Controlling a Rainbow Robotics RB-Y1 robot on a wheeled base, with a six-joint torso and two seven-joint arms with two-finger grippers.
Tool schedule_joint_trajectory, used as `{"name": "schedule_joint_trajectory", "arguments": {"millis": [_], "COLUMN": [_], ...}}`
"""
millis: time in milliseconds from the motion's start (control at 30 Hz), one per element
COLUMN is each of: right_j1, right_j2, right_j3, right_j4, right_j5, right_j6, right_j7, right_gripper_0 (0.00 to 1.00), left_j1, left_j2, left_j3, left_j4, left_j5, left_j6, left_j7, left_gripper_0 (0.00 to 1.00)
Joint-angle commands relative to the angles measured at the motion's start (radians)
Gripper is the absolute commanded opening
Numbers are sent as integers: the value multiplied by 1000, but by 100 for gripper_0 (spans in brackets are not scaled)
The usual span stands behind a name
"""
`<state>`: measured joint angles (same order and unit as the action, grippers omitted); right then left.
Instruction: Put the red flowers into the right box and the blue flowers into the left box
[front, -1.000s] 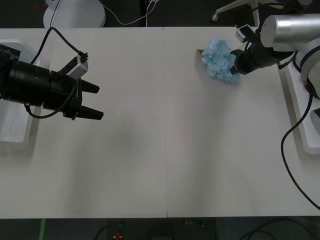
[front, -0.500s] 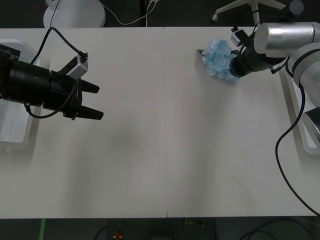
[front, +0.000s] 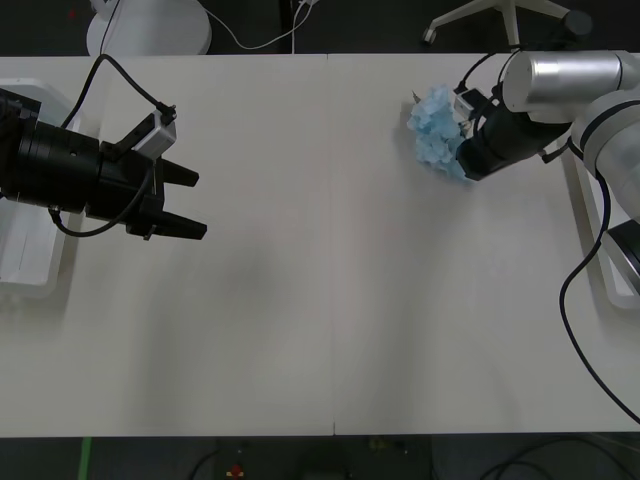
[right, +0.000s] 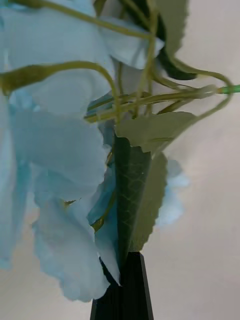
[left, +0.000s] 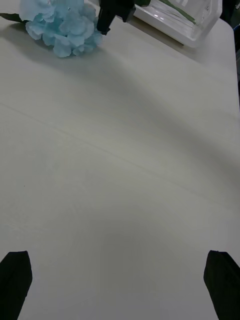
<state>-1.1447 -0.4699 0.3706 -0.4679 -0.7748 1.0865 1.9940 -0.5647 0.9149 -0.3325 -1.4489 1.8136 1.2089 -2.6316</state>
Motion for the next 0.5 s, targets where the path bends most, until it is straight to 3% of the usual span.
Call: {"name": "schedule_joint_trajectory", "arguments": {"millis": [33, 233, 500], "right_j1": [-44, -18, 31], "right_j2": [-10, -53, -89], "right_j3": [51, 165, 263], "right_j4": [-5, -5, -5], "right_j5": [-104, -389, -736], "right_j6": [98, 228, 368], "right_j7": [-40, -55, -267], "right_gripper_0": [0, 0, 0], "left_j1": [-41, -41, -41], "left_j2": [33, 33, 33], "left_j3": [-5, -5, -5], "left_j4": [-5, -5, -5], "left_j5": [15, 15, 15], "left_j6": [-11, -11, -11], "left_j7": [-74, -74, -74], "left_gripper_0": [100, 100, 100]}}
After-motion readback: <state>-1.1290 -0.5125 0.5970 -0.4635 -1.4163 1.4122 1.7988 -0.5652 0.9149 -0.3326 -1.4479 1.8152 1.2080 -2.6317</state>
